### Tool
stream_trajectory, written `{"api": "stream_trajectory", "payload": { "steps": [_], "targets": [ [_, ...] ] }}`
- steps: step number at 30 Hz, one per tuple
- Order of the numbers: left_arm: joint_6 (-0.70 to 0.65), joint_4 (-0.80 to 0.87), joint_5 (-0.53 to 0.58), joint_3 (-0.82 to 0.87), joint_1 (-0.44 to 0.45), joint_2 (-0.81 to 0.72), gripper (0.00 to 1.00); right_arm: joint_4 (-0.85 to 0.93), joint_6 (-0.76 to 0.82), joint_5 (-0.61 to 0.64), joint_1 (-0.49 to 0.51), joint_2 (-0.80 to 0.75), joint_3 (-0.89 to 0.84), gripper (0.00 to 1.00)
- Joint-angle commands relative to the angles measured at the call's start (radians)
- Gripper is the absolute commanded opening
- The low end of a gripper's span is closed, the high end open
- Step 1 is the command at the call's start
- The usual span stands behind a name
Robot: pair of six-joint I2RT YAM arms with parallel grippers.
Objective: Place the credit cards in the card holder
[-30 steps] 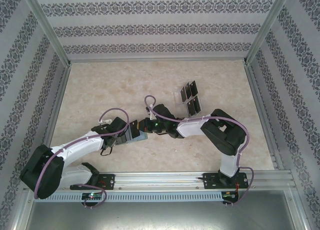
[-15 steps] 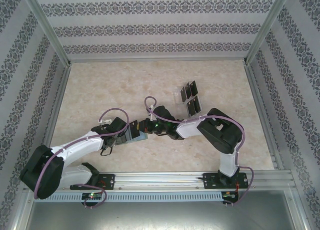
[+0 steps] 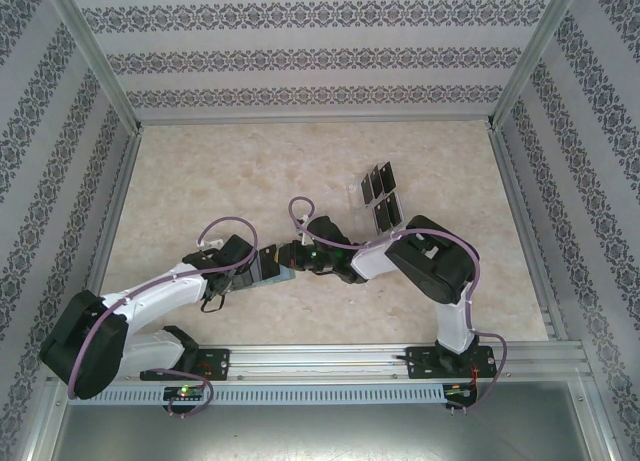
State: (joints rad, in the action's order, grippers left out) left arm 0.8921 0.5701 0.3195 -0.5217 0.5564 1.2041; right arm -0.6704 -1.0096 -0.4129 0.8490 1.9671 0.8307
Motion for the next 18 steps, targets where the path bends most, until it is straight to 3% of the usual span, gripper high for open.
{"api": "stream_trajectory", "payload": {
  "steps": [1,18],
  "targets": [
    [0.011,0.043,0.025,0.013,0.009,-0.005,1.00,-0.037,-0.014,-0.003,0.013,0.034,-0.012,0.00],
    [0.022,0.058,0.035,0.012,0.010,-0.012,1.00,-0.047,-0.023,-0.009,0.011,0.044,-0.009,0.00]
  ]
}}
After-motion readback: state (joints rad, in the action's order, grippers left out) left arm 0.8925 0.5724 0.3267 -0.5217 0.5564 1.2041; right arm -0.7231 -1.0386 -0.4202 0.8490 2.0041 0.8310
